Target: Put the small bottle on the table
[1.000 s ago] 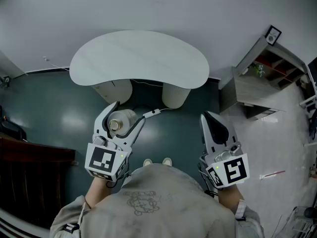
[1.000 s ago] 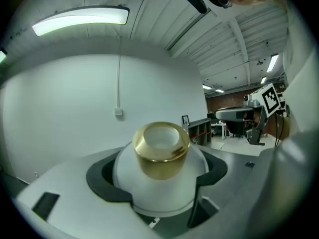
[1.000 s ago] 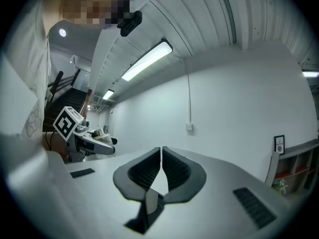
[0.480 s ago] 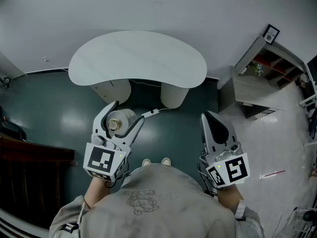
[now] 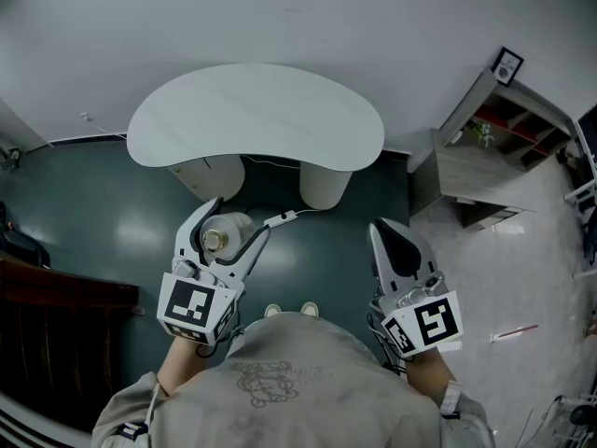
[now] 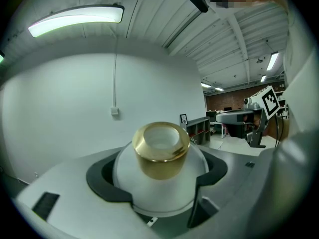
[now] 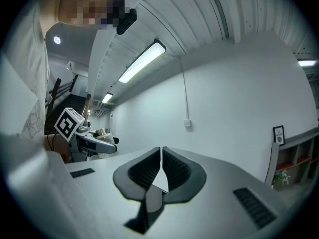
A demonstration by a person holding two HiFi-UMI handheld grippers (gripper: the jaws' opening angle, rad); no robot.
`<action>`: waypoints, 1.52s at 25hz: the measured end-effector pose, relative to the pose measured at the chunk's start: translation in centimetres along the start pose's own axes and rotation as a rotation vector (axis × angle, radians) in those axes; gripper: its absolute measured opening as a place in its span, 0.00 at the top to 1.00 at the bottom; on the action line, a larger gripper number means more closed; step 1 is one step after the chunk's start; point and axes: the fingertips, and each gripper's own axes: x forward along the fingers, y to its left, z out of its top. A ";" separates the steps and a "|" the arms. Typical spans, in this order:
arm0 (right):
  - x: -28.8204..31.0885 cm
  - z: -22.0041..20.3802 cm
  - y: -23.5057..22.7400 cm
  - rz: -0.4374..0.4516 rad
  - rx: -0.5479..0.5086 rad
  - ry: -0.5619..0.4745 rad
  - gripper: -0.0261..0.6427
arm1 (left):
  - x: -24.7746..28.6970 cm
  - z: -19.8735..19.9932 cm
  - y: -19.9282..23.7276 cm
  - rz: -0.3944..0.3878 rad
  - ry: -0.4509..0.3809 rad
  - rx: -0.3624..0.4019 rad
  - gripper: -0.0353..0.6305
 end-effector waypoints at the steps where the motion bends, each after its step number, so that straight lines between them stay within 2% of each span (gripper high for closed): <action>1: -0.1 -0.1 -0.2 0.004 0.001 0.001 0.91 | 0.2 0.0 -0.2 0.004 0.000 -0.002 0.43; 9: -1.1 -1.1 -2.5 0.040 0.009 -0.003 0.91 | 1.8 0.5 -2.2 0.033 -0.007 -0.003 0.43; 18: -1.4 -1.3 -4.2 0.048 0.001 -0.025 0.91 | 3.2 -0.3 -3.9 0.031 -0.016 -0.031 0.43; 30: 1.6 -2.4 -5.0 0.038 -0.029 -0.025 0.91 | 6.0 -1.2 -2.1 0.004 -0.041 -0.023 0.43; 38: 5.7 -2.4 -6.5 0.033 -0.024 -0.027 0.91 | 9.7 -0.8 1.2 -0.023 -0.050 -0.030 0.43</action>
